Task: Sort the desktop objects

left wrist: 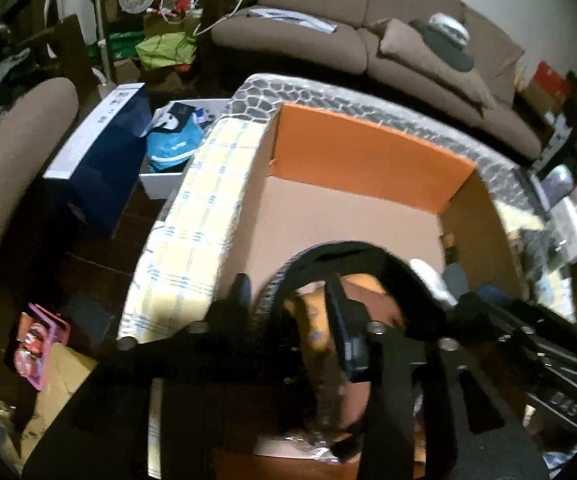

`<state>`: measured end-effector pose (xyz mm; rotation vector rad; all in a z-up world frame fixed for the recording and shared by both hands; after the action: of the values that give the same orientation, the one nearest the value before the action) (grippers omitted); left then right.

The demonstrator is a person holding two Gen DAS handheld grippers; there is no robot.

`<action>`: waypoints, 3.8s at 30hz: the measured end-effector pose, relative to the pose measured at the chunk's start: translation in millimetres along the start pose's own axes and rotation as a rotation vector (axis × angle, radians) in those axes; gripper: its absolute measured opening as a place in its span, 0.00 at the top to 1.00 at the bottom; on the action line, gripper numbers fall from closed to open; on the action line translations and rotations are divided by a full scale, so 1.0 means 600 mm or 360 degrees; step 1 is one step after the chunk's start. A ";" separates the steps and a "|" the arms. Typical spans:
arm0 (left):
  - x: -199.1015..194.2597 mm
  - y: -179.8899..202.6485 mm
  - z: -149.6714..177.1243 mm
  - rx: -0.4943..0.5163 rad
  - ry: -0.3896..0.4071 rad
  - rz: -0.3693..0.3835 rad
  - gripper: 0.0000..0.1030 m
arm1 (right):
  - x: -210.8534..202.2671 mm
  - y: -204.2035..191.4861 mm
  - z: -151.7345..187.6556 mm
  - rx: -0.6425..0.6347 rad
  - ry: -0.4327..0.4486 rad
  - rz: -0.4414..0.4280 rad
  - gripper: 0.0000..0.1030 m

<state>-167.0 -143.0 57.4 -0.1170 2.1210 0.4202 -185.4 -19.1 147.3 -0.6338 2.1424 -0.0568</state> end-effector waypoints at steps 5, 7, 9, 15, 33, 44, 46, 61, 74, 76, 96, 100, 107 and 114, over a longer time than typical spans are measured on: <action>-0.008 0.008 0.000 0.0031 0.0004 0.0003 0.50 | -0.010 0.006 -0.002 0.0010 0.0014 0.0006 0.47; -0.009 0.010 0.000 0.0033 -0.0003 0.0005 0.48 | -0.014 0.006 -0.003 0.0007 0.0018 0.0011 0.44; -0.011 0.013 -0.001 0.0034 -0.0002 0.0008 0.43 | -0.020 0.007 -0.004 0.0005 0.0027 0.0018 0.42; -0.026 0.025 0.007 0.0052 0.0019 0.0028 0.29 | -0.038 0.010 -0.003 -0.0028 0.0052 0.0058 0.30; -0.117 0.034 0.106 0.0119 0.0187 0.0117 0.02 | -0.132 -0.001 0.055 -0.0238 0.0159 0.0354 0.08; -0.159 0.059 0.200 0.0157 0.0231 0.0210 0.00 | -0.196 0.048 0.135 -0.0047 0.0188 0.0390 0.02; -0.160 0.070 0.216 0.0190 0.0236 0.0203 0.00 | -0.204 0.056 0.154 -0.0026 0.0186 0.0420 0.02; -0.100 0.130 0.305 0.0328 0.0159 0.0055 0.00 | -0.210 0.115 0.269 0.0135 0.0102 0.0572 0.02; -0.029 0.135 0.335 0.0239 0.0100 -0.0020 0.00 | -0.171 0.158 0.332 0.0193 -0.0015 0.0690 0.02; -0.020 0.134 0.335 0.0235 0.0085 -0.0033 0.00 | -0.166 0.164 0.337 0.0198 -0.0034 0.0711 0.02; 0.022 0.130 0.352 0.0226 0.0103 -0.0141 0.00 | -0.143 0.171 0.359 0.0191 -0.0035 0.0854 0.00; 0.022 0.130 0.353 0.0225 0.0105 -0.0141 0.00 | -0.143 0.173 0.359 0.0196 -0.0033 0.0847 0.00; 0.022 0.130 0.353 0.0225 0.0107 -0.0139 0.00 | -0.143 0.173 0.359 0.0196 -0.0033 0.0848 0.00; 0.023 0.131 0.354 0.0229 0.0110 -0.0146 0.00 | -0.143 0.172 0.359 0.0196 -0.0033 0.0848 0.00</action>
<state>-25.0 3.8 -40.6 -0.1468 2.1968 0.2110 -22.0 149.8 51.3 0.0186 2.2011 0.1073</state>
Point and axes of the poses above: each gripper's, at about its wrist camera, not at the fingertips, and x roughly the way its jaws point, y to its right, z to its underside, the point moved 1 cm from there along x, roughly the way its jaws point, and after that the axes turned 7 degrees about -x, right-handed, at the moved point
